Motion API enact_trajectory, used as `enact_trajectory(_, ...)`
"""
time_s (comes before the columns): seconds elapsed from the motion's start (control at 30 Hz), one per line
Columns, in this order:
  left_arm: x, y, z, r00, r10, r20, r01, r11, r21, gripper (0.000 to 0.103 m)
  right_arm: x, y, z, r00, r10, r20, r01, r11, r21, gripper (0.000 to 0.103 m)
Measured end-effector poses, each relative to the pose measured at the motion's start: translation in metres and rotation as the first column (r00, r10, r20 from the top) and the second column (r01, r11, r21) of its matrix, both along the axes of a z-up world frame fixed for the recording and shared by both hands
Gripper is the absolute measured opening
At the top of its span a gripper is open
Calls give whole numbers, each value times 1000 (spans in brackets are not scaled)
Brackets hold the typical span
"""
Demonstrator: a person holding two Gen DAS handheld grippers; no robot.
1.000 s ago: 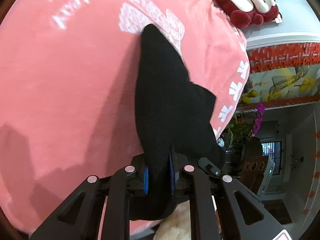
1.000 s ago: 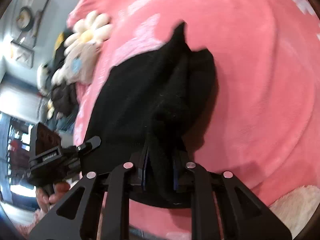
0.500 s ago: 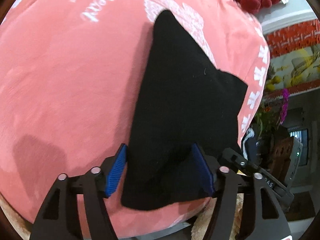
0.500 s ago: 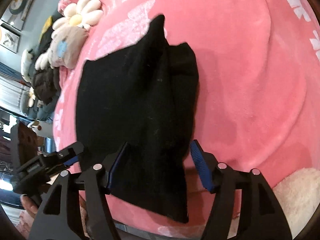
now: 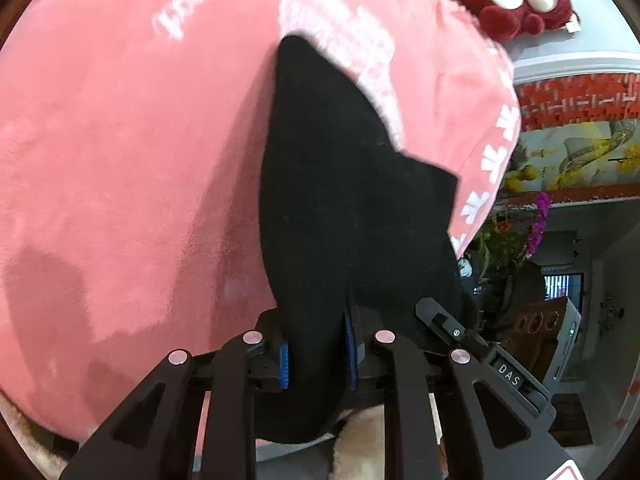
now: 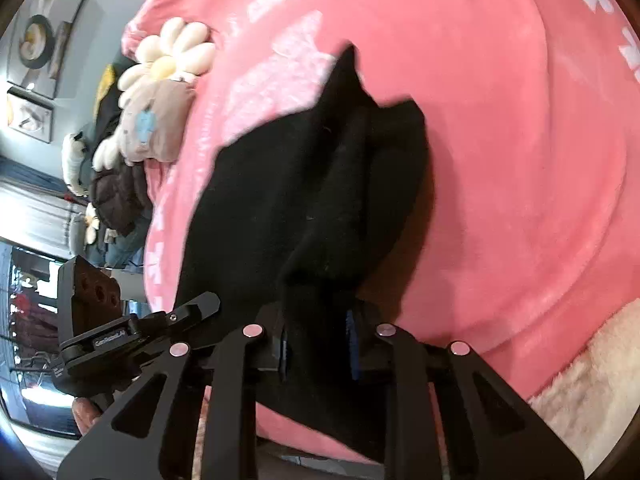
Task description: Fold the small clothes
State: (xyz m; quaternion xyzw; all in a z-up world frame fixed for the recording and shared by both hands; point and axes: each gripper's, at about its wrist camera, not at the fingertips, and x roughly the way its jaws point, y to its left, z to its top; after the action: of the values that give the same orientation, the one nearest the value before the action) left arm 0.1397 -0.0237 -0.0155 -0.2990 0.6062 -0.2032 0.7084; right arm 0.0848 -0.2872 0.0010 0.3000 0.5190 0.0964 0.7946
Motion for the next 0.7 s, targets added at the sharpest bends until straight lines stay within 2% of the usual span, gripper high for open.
enact_trajectory(0.17,-18,11,43,999,-2,47,3,1000,-18,15,-15,12,46,998,17,64,-17,1000,1,19)
enact_trajectory(0.4,-58,16,122,979,-61,197,42,994,97,15,-44,39,111,983,72,171,-72,997,-6,19)
enact_trajectory(0.57,-83,26,165,955,-55,291,15,990,138,15,-67,58,151,955,110,275,-108,994,-20,19)
enact_trajectory(0.7,-98,40,195,930,-36,366,-18,990,143,15,-79,78,180,919,140,370,-134,990,-41,19)
